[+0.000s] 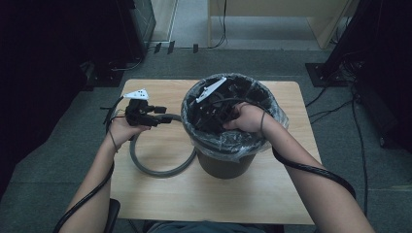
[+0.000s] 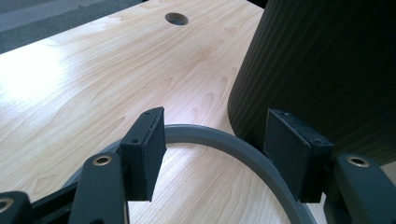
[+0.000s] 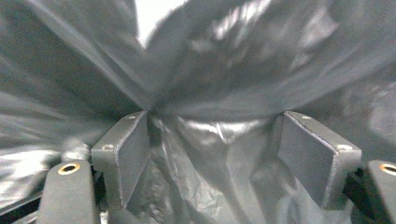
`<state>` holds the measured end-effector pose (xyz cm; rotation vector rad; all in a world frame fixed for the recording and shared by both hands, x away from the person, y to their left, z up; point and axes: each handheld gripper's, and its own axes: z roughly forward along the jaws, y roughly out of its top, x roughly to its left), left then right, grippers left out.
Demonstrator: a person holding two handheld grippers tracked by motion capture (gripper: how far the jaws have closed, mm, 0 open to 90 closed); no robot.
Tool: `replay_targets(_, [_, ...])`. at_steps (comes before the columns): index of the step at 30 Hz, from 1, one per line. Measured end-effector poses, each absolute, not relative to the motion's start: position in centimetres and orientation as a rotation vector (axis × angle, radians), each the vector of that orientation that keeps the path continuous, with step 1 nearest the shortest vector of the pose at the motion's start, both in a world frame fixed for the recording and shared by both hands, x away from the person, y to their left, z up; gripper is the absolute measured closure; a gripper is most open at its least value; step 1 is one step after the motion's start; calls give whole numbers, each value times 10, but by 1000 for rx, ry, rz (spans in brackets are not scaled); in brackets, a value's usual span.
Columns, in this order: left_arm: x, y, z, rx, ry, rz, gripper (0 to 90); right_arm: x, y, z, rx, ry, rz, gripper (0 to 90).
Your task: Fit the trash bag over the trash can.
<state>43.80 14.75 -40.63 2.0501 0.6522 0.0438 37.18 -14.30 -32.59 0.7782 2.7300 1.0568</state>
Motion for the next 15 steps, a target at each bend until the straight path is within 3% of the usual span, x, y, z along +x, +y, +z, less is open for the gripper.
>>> replay_targets(7, [439,152,-407,2028,662,35,377,374,-172,-287,849,2622,1136,242])
replay_targets(15, [440,157,-412,2030,663,10,369,388,-181,-309,848,2599,1031,253])
